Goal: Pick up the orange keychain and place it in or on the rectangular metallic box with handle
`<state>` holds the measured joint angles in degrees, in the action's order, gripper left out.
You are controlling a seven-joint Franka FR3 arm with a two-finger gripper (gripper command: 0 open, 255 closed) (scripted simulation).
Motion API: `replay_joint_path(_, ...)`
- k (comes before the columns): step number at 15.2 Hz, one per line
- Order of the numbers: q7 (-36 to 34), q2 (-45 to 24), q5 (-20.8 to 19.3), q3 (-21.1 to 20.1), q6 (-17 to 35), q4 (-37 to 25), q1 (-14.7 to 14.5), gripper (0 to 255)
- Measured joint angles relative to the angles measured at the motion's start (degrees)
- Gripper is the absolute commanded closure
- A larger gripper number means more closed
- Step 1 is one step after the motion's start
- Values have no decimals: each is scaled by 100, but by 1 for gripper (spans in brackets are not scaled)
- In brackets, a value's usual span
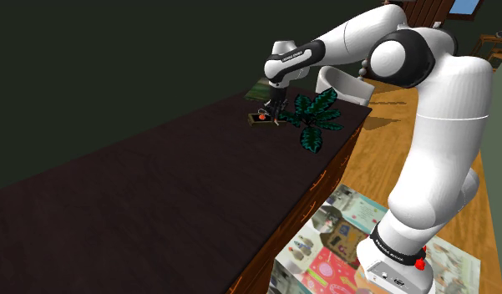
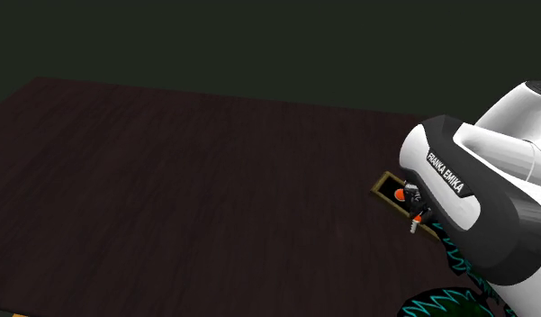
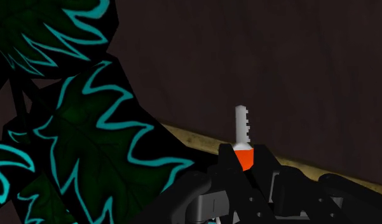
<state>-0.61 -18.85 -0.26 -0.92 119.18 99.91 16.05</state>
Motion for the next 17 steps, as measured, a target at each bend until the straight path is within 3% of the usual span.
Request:
replay_joint_path(1,0,0,0,0,2,2,0,0)
replay_joint_path(7,0,-3,0,0,2,2,1,0)
replay_joint_path(12,4,210,3,3,-557,-350,7,0)
replay_joint_path(17,3,219,3,2,-644,-420,5,0)
